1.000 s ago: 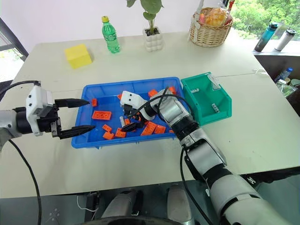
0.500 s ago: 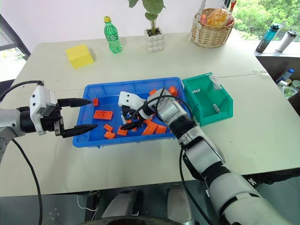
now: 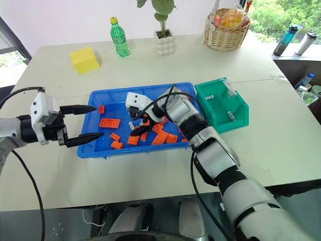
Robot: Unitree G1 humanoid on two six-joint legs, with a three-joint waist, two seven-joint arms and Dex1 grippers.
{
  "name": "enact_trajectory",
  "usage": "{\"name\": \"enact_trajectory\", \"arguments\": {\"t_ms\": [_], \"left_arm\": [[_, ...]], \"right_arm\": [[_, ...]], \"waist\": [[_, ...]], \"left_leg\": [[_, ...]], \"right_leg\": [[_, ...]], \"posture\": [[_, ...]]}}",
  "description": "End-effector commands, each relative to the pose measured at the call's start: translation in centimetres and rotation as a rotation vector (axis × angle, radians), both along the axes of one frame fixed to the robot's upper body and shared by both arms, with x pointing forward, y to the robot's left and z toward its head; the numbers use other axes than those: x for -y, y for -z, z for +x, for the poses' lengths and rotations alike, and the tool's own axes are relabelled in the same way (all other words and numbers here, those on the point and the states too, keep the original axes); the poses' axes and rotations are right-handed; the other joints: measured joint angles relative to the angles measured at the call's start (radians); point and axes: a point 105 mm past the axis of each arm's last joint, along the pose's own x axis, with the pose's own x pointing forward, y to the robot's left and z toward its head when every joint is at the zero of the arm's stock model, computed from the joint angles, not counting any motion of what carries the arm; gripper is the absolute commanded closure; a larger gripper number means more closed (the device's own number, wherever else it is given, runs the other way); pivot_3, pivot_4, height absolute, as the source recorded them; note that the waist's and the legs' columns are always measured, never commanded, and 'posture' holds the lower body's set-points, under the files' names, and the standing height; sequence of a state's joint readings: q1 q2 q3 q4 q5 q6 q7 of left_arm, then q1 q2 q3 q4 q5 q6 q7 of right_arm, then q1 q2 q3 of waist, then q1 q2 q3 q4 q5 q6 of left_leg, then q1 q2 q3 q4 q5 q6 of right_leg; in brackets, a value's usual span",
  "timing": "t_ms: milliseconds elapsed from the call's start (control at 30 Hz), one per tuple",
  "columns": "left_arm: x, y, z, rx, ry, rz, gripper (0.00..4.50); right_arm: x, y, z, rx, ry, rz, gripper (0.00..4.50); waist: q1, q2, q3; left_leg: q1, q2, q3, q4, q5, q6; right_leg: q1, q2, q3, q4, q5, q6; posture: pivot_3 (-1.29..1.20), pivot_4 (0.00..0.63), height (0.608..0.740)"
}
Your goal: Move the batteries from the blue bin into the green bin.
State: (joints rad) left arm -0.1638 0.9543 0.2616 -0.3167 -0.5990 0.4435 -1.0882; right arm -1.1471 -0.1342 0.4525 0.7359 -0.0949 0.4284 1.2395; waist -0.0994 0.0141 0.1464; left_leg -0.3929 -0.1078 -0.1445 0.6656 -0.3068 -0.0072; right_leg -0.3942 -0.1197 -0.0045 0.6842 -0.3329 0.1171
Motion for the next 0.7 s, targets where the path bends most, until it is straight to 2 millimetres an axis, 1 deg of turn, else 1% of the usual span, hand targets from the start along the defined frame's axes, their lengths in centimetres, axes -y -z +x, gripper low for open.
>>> {"name": "enact_trajectory", "arguments": {"t_ms": [33,100,200,233,267,300,333,400,433,467,500,533,700], "left_arm": [[0.1,-1.2,0.2,0.065,0.006,-0.004,0.00],[0.2,-1.2,0.2,0.067,0.009,-0.005,0.00],[0.3,-1.2,0.2,0.069,0.011,-0.007,0.00],[0.3,-1.2,0.2,0.069,0.011,-0.008,0.00],[0.3,-1.2,0.3,0.069,0.011,-0.009,0.00],[0.3,-1.2,0.3,0.070,0.011,-0.010,0.00],[0.4,-1.2,0.3,0.070,0.012,-0.012,0.00],[0.5,-1.2,0.3,0.070,0.013,-0.015,0.00],[0.5,-1.2,0.4,0.070,0.013,-0.015,0.00],[0.5,-1.2,0.4,0.069,0.013,-0.015,0.00],[0.5,-1.2,0.4,0.069,0.014,-0.015,0.00],[0.5,-1.2,0.4,0.069,0.014,-0.015,0.00],[0.6,-1.2,0.6,0.069,0.017,-0.013,0.00]], "right_arm": [[-0.2,0.1,0.5,0.040,0.003,-0.014,0.45],[0.1,1.1,0.7,0.054,0.010,-0.045,0.45],[-0.1,1.6,0.7,0.063,0.005,-0.052,0.45],[-0.1,1.7,0.6,0.068,0.003,-0.054,0.83],[-0.2,2.0,0.6,0.079,-0.002,-0.061,0.96],[-0.2,2.1,0.5,0.086,-0.005,-0.065,1.26],[-0.2,2.3,0.5,0.101,-0.013,-0.074,1.72],[-0.1,2.6,0.3,0.118,-0.027,-0.082,2.76],[-0.2,2.6,0.2,0.116,-0.033,-0.076,3.36],[-0.3,2.5,0.0,0.113,-0.037,-0.069,3.72],[-0.5,2.3,-0.1,0.109,-0.040,-0.057,4.26],[-0.5,2.1,-0.2,0.108,-0.042,-0.050,4.34],[-1.0,1.3,-0.2,0.097,-0.012,-0.011,4.34]], "waist": [[0.002,0.000,0.000],[0.002,0.000,0.000],[-0.002,0.000,0.000],[-0.002,0.000,0.000],[-0.003,0.000,0.000],[-0.003,0.000,0.000],[-0.003,0.000,0.000],[-0.002,0.000,0.000],[-0.001,0.000,0.000],[0.000,0.000,0.000],[0.000,0.000,0.000],[0.000,0.000,0.000],[-0.001,0.000,0.000]], "left_leg": [[0.000,0.000,0.000,0.000,0.000,0.000],[0.000,0.000,0.000,0.000,0.000,0.000],[0.000,0.000,0.000,0.000,0.000,0.000],[0.000,0.000,0.000,0.000,0.000,0.000],[0.000,0.000,0.000,0.000,0.000,0.000],[0.000,0.000,0.000,0.000,0.000,0.000],[0.000,0.000,0.000,0.000,0.000,0.000],[0.000,0.000,0.000,0.000,0.000,0.000],[0.000,0.000,0.000,0.000,0.000,0.000],[0.000,0.000,0.000,0.000,0.000,0.000],[0.000,0.000,0.000,0.000,0.000,0.000],[0.000,0.000,0.000,0.000,0.000,0.000],[0.000,0.000,0.000,0.000,0.000,0.000]], "right_leg": [[0.000,0.000,0.000,0.000,0.000,0.000],[0.000,0.000,0.000,0.000,0.000,0.000],[0.000,0.000,0.000,0.000,0.000,0.000],[0.000,0.000,0.000,0.000,0.000,0.000],[0.000,0.000,0.000,0.000,0.000,0.000],[-0.001,0.000,0.000,0.000,0.000,0.000],[-0.001,0.000,0.000,0.000,0.000,0.000],[0.000,0.000,0.000,0.000,0.000,0.000],[0.000,0.000,0.000,0.000,0.000,0.000],[0.000,0.000,0.000,0.000,0.000,0.000],[0.000,0.000,0.000,0.000,0.000,0.000],[0.000,0.000,0.000,0.000,0.000,0.000],[0.000,0.000,0.000,0.000,0.000,0.000]], "posture": [[0.00,0.150,0.737],[0.00,0.150,0.737],[0.00,0.150,0.737],[0.00,0.150,0.737],[0.00,0.150,0.737],[0.00,0.150,0.737],[0.00,0.150,0.737],[0.00,0.150,0.737],[0.00,0.150,0.737],[0.00,0.150,0.737],[0.00,0.150,0.737],[0.00,0.150,0.737],[0.00,0.150,0.737]]}}
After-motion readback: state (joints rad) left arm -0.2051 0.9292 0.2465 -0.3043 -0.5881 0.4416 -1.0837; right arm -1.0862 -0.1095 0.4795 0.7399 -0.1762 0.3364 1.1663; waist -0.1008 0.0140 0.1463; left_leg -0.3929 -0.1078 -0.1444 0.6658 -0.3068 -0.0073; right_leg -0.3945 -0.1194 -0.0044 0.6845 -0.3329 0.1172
